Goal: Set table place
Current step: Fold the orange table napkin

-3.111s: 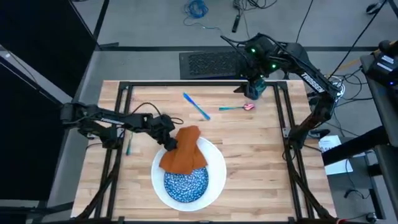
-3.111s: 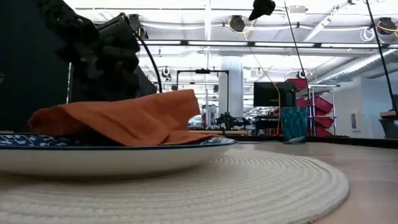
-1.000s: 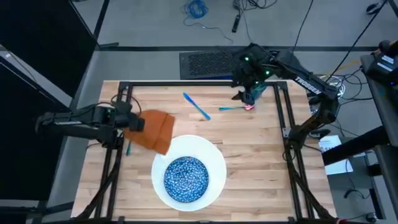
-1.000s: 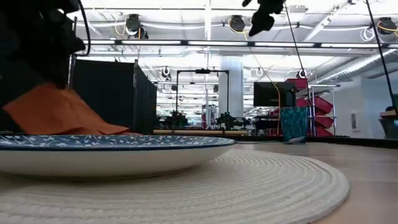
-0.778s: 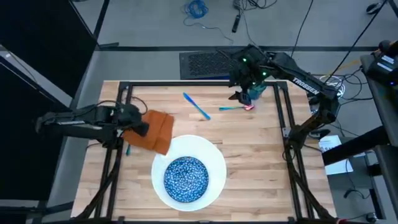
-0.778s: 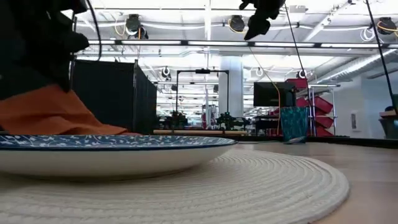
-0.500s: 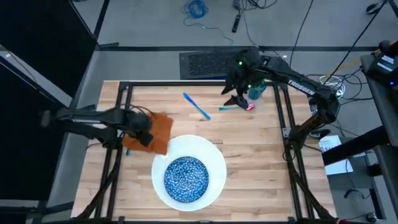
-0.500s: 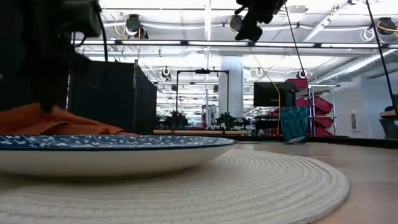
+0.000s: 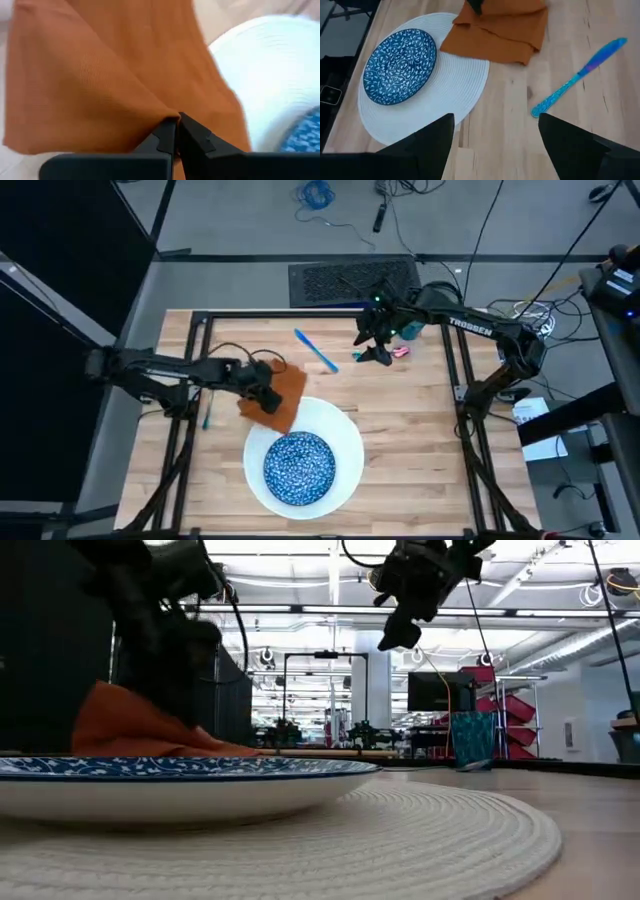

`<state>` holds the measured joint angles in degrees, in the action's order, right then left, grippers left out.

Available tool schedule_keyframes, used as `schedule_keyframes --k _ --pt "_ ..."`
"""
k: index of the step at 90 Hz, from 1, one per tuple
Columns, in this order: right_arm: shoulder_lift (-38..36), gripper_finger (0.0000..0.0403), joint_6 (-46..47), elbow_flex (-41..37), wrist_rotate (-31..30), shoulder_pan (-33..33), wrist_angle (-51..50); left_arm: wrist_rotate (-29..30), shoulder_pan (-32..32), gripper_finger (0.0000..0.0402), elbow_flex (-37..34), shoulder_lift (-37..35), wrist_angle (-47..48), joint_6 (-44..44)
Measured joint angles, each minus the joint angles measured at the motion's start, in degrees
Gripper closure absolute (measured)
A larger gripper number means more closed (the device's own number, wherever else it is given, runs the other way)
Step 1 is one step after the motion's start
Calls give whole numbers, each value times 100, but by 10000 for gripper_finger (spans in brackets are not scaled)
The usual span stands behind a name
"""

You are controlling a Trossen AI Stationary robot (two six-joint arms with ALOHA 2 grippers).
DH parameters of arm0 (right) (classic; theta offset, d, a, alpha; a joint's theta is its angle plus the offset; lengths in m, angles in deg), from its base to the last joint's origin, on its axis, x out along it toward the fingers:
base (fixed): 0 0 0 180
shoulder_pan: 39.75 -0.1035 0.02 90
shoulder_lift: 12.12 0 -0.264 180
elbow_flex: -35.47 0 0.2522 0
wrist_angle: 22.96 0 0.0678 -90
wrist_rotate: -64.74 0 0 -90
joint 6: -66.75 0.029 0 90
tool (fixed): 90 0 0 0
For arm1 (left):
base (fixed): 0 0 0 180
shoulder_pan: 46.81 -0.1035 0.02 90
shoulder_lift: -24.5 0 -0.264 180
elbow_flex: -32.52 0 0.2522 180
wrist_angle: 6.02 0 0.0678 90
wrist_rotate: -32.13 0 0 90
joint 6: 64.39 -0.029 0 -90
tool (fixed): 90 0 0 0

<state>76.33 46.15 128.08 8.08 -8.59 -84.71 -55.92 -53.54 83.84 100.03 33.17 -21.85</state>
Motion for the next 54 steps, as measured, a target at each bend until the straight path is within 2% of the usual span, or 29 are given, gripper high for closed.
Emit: schedule_keyframes --k 10,27,36,43,54 --pt "0 126 1 0 0 0 118 -57 -7 401 0 629 -634 -112" --pt "0 126 132 0 -2 0 396 -524 -11 401 85 1607 -2303 -156" --pt "0 126 166 0 -14 0 415 -239 5 401 329 1705 -2187 -494" --pt "0 126 198 0 -24 -2 413 229 2 401 602 1583 -1880 -807" --pt "0 126 236 0 -33 2 410 579 -1 401 1064 1348 -1467 -1290"
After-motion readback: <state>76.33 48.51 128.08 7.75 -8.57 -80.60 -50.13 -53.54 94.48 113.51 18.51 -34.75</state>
